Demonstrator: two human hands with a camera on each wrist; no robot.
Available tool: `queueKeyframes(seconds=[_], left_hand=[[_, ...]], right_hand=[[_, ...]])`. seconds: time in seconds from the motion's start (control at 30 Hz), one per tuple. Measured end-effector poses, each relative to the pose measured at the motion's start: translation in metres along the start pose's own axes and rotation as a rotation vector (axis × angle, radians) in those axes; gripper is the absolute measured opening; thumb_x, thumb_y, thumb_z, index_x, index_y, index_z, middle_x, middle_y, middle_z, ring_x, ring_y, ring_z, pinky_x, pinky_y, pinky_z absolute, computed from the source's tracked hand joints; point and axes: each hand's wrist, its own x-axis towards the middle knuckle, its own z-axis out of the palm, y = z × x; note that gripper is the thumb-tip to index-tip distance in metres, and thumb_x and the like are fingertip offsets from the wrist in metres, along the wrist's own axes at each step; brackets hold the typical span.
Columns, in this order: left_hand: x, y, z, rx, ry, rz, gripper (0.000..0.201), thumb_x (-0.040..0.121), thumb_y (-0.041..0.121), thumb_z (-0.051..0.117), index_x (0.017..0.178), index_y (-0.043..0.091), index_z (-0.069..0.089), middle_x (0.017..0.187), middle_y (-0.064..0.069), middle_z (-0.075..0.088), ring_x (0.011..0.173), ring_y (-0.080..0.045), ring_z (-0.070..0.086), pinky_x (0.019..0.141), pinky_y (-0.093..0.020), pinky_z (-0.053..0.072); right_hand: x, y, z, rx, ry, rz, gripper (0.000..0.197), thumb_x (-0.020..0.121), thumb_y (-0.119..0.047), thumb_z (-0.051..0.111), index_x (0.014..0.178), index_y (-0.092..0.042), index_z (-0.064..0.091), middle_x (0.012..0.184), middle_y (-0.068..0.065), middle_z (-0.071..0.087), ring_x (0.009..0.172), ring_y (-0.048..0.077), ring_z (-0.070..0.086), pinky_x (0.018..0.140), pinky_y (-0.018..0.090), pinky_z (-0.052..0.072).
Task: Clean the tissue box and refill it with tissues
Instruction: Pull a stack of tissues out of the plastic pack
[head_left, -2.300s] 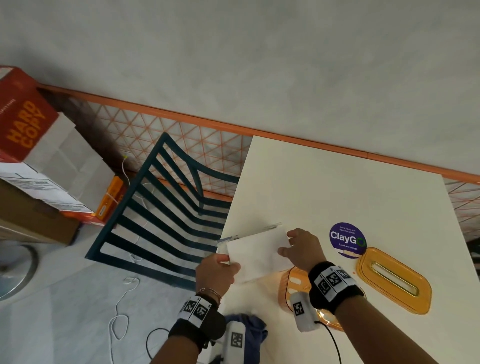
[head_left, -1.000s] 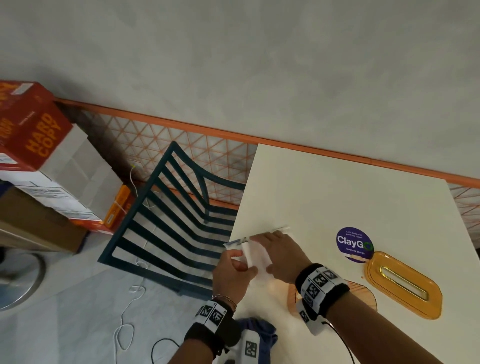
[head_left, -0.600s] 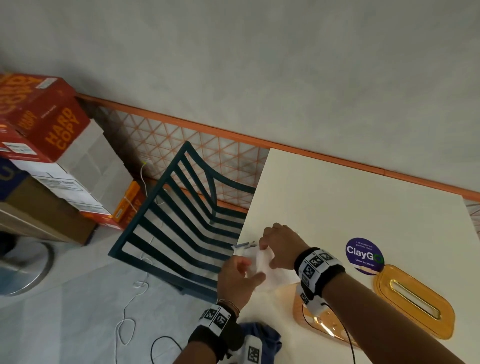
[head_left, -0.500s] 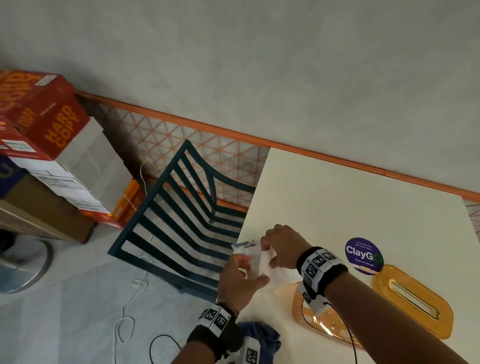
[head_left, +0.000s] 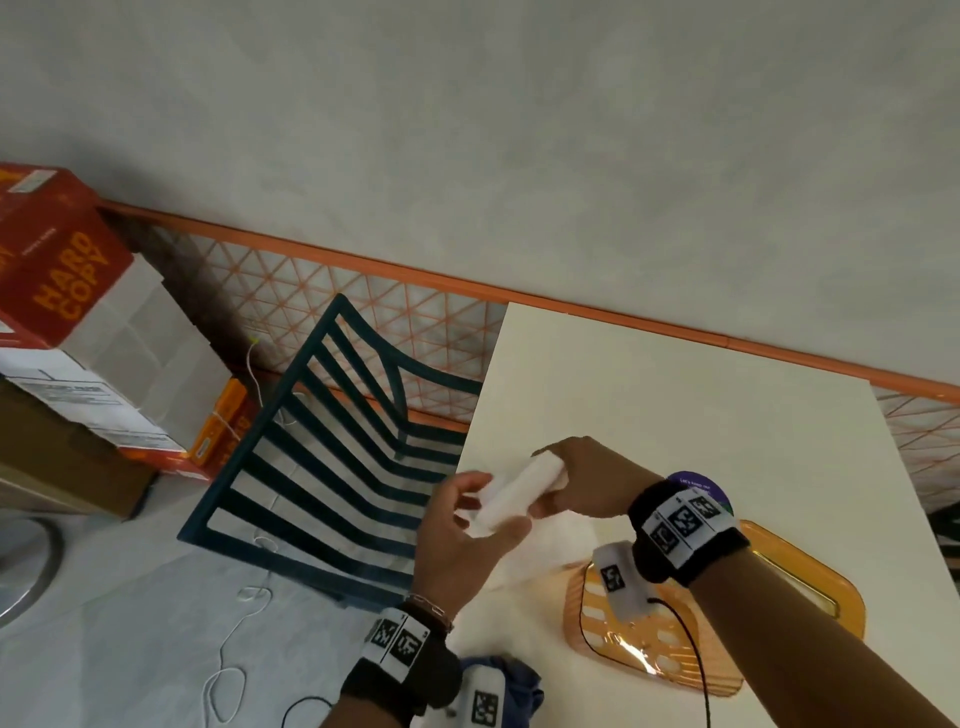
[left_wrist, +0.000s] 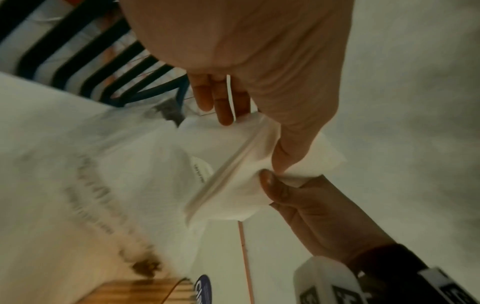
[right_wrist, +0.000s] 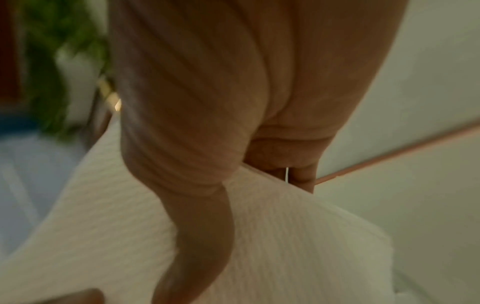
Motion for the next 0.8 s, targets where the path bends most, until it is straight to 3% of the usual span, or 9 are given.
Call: queueKeyframes(seconds=[0.07, 0.17, 0.27, 0.37, 0.43, 0.57, 0.67, 0.73, 0.8], left_hand=[[0.003, 0.011, -0.002, -0.113, 0.026, 0.024, 0.088, 0.055, 0.037, 0.098, 0.129, 0.040, 0.051, 0.124, 0.015, 0.057, 0.107, -0.005, 0.060, 0.079, -0.023, 0.057], [0.002, 0.020, -0.003, -0.150, 0.074, 0.032, 0.119, 0.045, 0.050, 0.099, 0.146, 0.040, 0.037, 0.138, 0.012, 0.049, 0.121, -0.006, 0.054, 0.091, -0.025, 0.054], [-0.007, 0.025, -0.004, -0.130, 0.070, 0.060, 0.128, 0.046, 0.056, 0.097, 0.153, 0.041, 0.027, 0.145, 0.018, 0.041, 0.127, -0.003, 0.047, 0.086, -0.016, 0.044], [-0.014, 0.030, 0.000, -0.139, -0.139, 0.037, 0.111, 0.052, 0.054, 0.093, 0.148, 0.040, 0.040, 0.138, 0.020, 0.056, 0.123, -0.002, 0.057, 0.088, -0.020, 0.054], [-0.014, 0.033, 0.004, -0.121, -0.217, 0.020, 0.086, 0.055, 0.049, 0.094, 0.131, 0.039, 0.057, 0.116, 0.015, 0.071, 0.107, -0.008, 0.069, 0.079, -0.028, 0.063], [-0.012, 0.034, 0.006, -0.072, -0.220, 0.016, 0.048, 0.062, 0.037, 0.096, 0.103, 0.032, 0.072, 0.093, 0.006, 0.078, 0.087, -0.012, 0.074, 0.073, -0.036, 0.064], [-0.009, 0.032, 0.003, -0.064, -0.252, 0.018, 0.037, 0.067, 0.028, 0.094, 0.099, 0.030, 0.075, 0.090, 0.004, 0.078, 0.085, -0.015, 0.075, 0.073, -0.037, 0.064], [-0.009, 0.030, 0.003, -0.049, -0.232, 0.033, 0.032, 0.072, 0.027, 0.091, 0.099, 0.031, 0.075, 0.088, 0.008, 0.078, 0.084, -0.010, 0.074, 0.070, -0.029, 0.062], [-0.009, 0.027, 0.006, -0.055, -0.208, 0.021, 0.026, 0.076, 0.027, 0.088, 0.099, 0.030, 0.075, 0.088, 0.008, 0.079, 0.084, -0.010, 0.075, 0.069, -0.026, 0.061]], right_hand=[[-0.014, -0.002, -0.006, 0.196, 0.045, -0.018, 0.027, 0.072, -0.030, 0.086, 0.095, -0.037, 0.073, 0.097, -0.011, 0.076, 0.092, 0.007, 0.070, 0.085, 0.032, 0.056], [-0.032, -0.002, -0.002, 0.564, 0.111, -0.034, 0.046, 0.077, -0.026, 0.086, 0.120, -0.027, 0.070, 0.116, -0.003, 0.075, 0.109, 0.016, 0.070, 0.097, 0.041, 0.056], [-0.045, 0.003, 0.010, 0.859, 0.180, -0.010, 0.048, 0.079, -0.021, 0.085, 0.124, -0.017, 0.067, 0.119, 0.007, 0.074, 0.112, 0.025, 0.070, 0.101, 0.054, 0.053], [-0.053, 0.005, 0.023, 0.978, 0.176, -0.047, 0.046, 0.084, -0.012, 0.079, 0.128, -0.011, 0.064, 0.124, 0.014, 0.071, 0.118, 0.033, 0.066, 0.104, 0.059, 0.048], [-0.056, 0.003, 0.027, 0.997, 0.154, -0.091, 0.047, 0.086, -0.009, 0.077, 0.131, -0.011, 0.062, 0.127, 0.016, 0.068, 0.120, 0.036, 0.064, 0.103, 0.058, 0.048], [-0.064, -0.005, 0.025, 0.948, 0.196, -0.063, 0.049, 0.080, -0.003, 0.080, 0.125, -0.017, 0.067, 0.119, 0.008, 0.074, 0.114, 0.026, 0.069, 0.098, 0.049, 0.054], [-0.064, -0.005, 0.025, 0.873, 0.253, -0.034, 0.044, 0.072, -0.012, 0.088, 0.112, -0.020, 0.073, 0.108, 0.004, 0.077, 0.104, 0.021, 0.073, 0.092, 0.045, 0.058], [-0.065, -0.005, 0.027, 0.790, 0.335, -0.037, 0.042, 0.064, -0.020, 0.094, 0.102, -0.021, 0.074, 0.100, 0.001, 0.077, 0.095, 0.018, 0.072, 0.083, 0.039, 0.059], [-0.063, -0.002, 0.033, 0.750, 0.430, -0.030, 0.055, 0.056, -0.023, 0.098, 0.104, -0.026, 0.070, 0.105, -0.003, 0.072, 0.098, 0.017, 0.068, 0.082, 0.037, 0.059]])
